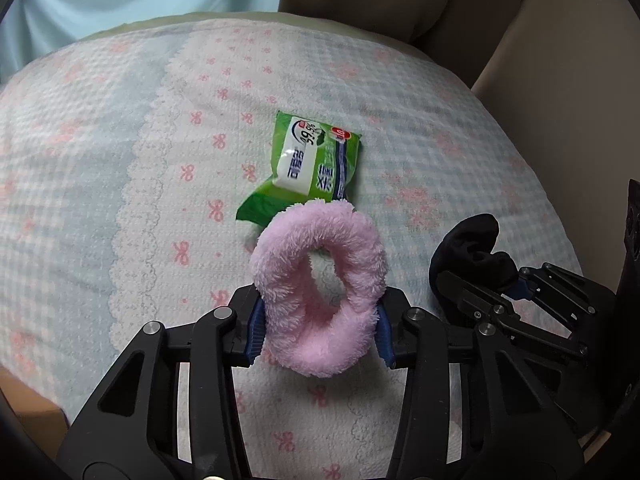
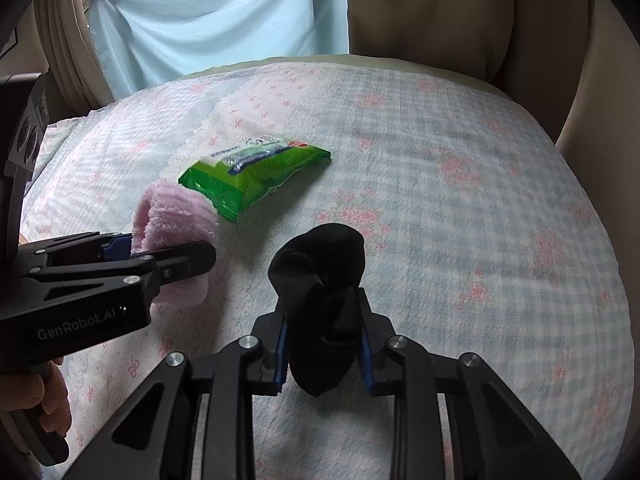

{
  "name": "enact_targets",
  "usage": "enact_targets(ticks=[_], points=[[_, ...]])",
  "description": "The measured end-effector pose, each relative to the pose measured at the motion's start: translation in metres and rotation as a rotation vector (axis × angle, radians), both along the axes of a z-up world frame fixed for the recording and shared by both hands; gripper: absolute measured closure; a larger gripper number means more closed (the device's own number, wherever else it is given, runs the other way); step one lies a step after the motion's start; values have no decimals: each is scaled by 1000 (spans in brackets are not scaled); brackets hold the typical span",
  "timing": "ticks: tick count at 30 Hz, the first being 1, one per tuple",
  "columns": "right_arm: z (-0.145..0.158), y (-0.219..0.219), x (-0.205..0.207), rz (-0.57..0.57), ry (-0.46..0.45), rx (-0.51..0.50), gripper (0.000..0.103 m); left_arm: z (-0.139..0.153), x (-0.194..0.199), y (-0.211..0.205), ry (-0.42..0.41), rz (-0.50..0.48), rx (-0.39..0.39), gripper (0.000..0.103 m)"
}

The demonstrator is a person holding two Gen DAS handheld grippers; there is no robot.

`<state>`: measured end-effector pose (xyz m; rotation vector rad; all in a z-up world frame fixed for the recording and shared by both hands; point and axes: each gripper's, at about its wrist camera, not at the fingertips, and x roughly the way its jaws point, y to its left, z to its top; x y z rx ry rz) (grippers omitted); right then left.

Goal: Organize soft objects
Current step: 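Carry the pink hair tie and black scrunchie into the box and release both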

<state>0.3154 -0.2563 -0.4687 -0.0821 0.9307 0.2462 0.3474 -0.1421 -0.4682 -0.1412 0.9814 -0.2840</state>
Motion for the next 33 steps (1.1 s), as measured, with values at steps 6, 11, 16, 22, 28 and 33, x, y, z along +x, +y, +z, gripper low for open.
enact_targets(ticks=[6,11,16,22,28,33], points=[[23,-5,-11,-30,-23,3,79,26,-13,-2,-27,-12,11,63],[60,-9,-31,-54,-58,11,80,70,-31,-4,-71,-17,15,63],[120,-13,-58,-86,-108,8,80,129,-58,-9,-128,-25,13,63],[206,-14,-92,-125,-144,30,80,209,-97,3,-175,0,6,63],[284,6,-124,-152,-145,69,80,277,-135,38,-177,47,36,63],[326,43,-150,-140,-149,73,80,314,-165,84,-170,89,39,63]])
